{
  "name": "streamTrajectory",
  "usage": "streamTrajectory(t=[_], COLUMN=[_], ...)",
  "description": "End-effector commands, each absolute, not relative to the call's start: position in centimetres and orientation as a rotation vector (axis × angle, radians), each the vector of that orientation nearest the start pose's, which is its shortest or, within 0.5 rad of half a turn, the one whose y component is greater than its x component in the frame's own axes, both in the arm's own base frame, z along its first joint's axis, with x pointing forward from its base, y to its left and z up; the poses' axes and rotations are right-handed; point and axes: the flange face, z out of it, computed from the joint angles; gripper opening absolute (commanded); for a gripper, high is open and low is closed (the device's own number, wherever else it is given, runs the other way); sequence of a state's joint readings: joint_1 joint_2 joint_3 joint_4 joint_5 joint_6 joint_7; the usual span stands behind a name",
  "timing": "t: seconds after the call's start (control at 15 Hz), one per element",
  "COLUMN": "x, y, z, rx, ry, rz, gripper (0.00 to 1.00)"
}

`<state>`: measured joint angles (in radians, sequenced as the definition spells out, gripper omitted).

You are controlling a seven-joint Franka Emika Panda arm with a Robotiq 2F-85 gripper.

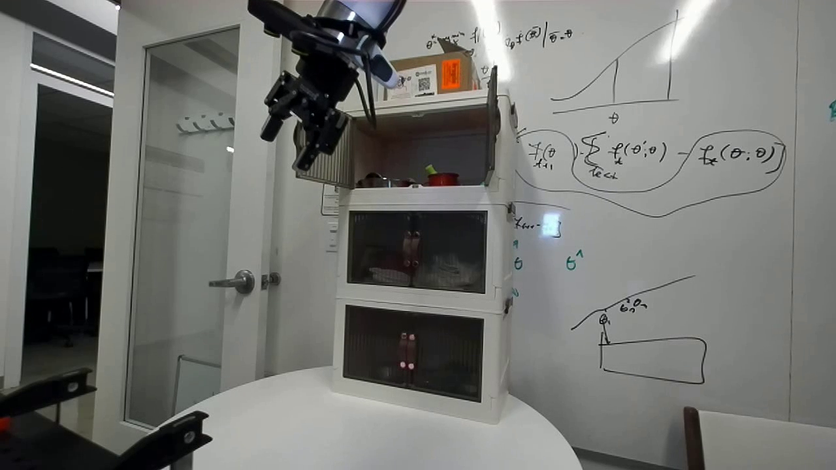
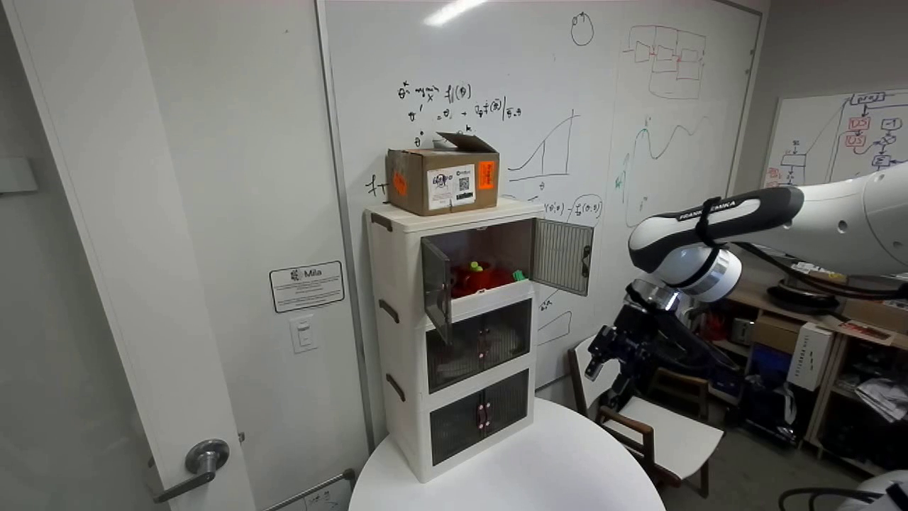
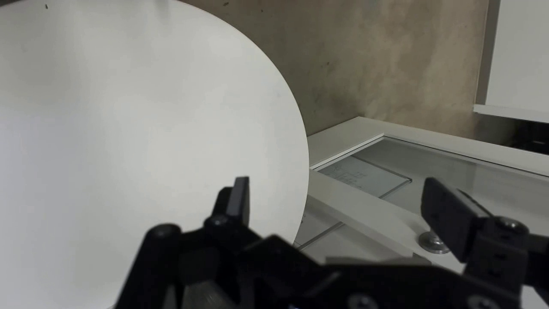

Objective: Open the second right door of the cabinet

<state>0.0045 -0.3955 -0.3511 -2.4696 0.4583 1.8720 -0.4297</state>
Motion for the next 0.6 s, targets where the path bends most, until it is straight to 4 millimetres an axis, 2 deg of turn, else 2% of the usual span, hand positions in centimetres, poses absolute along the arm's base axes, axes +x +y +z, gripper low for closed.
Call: streamTrajectory(t=[0.0, 0.27, 0.53], x=[38.3, 39.4, 41.7], y=[-10.1, -8.5, -8.7], z=[41.3, 37.7, 33.9], rx=[-2.507, -2.284, -2.09], ry=[0.036, -0.018, -0.002], rz=[0.06, -0.061, -0.225], gripper=[1.0, 1.0, 1.0])
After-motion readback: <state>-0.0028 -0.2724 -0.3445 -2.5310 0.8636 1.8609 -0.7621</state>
